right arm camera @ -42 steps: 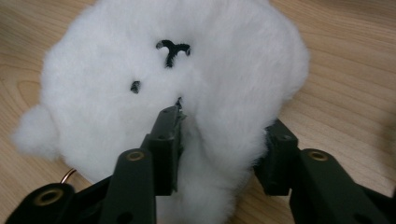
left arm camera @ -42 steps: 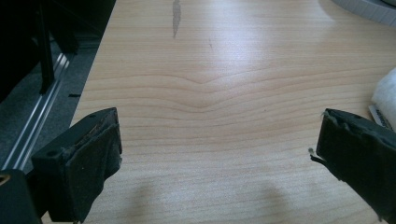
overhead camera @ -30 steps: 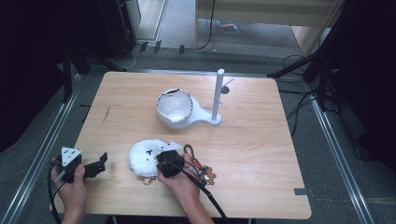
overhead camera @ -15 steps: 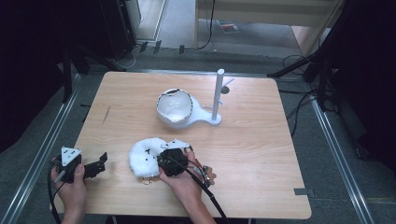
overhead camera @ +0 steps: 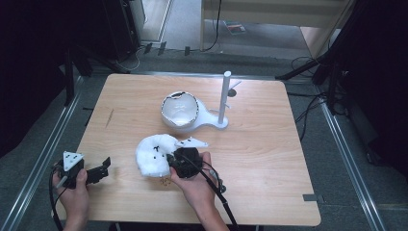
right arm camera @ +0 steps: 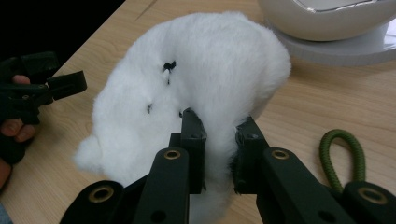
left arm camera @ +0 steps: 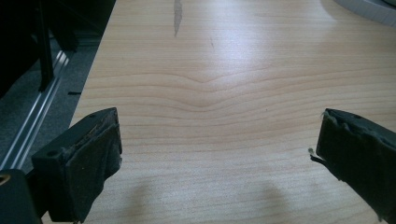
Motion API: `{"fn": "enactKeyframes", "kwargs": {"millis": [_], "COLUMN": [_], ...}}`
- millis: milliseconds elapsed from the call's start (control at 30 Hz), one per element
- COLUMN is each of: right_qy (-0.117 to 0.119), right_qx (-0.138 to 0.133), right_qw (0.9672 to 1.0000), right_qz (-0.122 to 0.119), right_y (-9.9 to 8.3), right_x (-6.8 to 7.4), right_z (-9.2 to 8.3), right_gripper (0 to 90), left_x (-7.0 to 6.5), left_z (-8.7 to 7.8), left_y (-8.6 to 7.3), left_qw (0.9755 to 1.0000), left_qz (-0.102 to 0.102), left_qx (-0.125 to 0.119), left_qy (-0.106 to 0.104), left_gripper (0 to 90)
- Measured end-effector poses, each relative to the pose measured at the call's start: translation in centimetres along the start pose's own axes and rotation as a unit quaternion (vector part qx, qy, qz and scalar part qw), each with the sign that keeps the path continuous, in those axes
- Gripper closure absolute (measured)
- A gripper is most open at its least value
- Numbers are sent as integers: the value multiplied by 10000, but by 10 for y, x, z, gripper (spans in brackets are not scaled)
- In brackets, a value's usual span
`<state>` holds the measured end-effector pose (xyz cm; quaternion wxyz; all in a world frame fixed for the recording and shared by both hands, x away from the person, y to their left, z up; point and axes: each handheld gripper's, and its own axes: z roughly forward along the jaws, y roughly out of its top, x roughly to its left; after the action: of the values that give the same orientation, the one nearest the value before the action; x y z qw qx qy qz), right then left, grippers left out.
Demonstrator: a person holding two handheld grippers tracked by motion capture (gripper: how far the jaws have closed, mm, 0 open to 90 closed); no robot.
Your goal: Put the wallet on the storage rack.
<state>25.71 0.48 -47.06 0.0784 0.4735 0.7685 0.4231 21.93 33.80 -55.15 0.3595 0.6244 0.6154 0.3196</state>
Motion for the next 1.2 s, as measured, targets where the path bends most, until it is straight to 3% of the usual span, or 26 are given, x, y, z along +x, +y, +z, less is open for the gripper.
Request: {"fn": "enactKeyframes", "kwargs": {"millis": [433,733,1000,1200], "right_qy": [-242,-534,-880,-1167], "right_qx": [-50,-7,-98,-232], "right_qw": [9997,9984,9954,9923], "right_qz": [80,165,353,342], "right_y": [22,38,55,64], "right_x": [-11,-28,-49,-57], "right_z": [-25,-34,-38,-38], "right_gripper": [786,783,780,777], "left_x": [0,1,1,1], "left_z": [0,0,0,0], "left_y": [0,0,0,0], "left_qw": [10000,10000,10000,10000], "left_qz": [-22,-34,-33,-37], "left_qx": [-13,-12,-14,-2], "left_qy": [-1,-15,-10,-20], "left_gripper": [7,7,7,7]}}
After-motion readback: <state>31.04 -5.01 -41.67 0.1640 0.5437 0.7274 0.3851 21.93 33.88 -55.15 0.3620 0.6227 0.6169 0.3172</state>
